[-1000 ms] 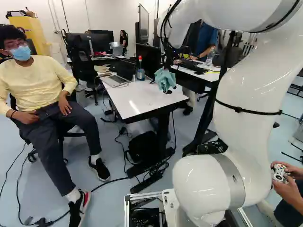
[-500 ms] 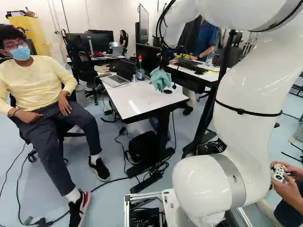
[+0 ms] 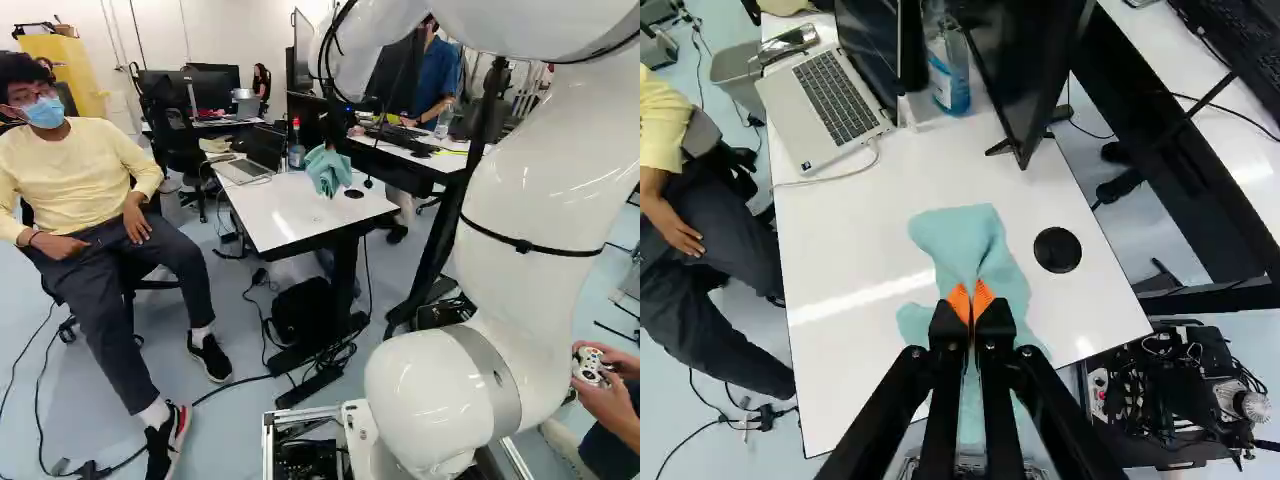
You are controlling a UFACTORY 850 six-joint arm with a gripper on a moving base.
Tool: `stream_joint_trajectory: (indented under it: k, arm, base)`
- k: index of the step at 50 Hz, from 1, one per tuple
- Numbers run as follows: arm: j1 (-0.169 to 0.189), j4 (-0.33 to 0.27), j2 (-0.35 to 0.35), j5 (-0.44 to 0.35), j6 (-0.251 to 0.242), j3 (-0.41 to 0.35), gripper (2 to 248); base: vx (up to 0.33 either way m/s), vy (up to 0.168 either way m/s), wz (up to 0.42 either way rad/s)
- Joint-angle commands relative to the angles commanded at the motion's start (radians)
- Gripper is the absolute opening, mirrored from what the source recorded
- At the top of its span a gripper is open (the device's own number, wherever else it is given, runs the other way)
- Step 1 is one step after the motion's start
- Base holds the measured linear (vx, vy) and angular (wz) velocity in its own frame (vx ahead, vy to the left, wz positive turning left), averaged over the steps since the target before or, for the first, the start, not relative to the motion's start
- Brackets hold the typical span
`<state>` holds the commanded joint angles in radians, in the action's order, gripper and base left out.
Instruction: Clean the table with the green towel
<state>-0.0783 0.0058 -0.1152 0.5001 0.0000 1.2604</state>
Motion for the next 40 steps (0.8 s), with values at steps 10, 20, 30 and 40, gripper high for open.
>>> stream_joint_trajectory:
  k: [10, 20, 30, 40]
  arm:
    - [-0.024, 0.0, 0.029, 0.0, 0.0, -0.031, 26]
    - [-0.047, 0.0, 0.055, 0.0, 0.0, -0.059, 26]
    - [-0.066, 0.0, 0.076, 0.0, 0.0, -0.08, 26]
    - [-0.079, 0.0, 0.09, 0.0, 0.0, -0.095, 26]
  base:
    - [0.0, 0.0, 0.0]
    - [0.0, 0.0, 0.0]
    - [0.0, 0.0, 0.0]
    - [0.0, 0.0, 0.0]
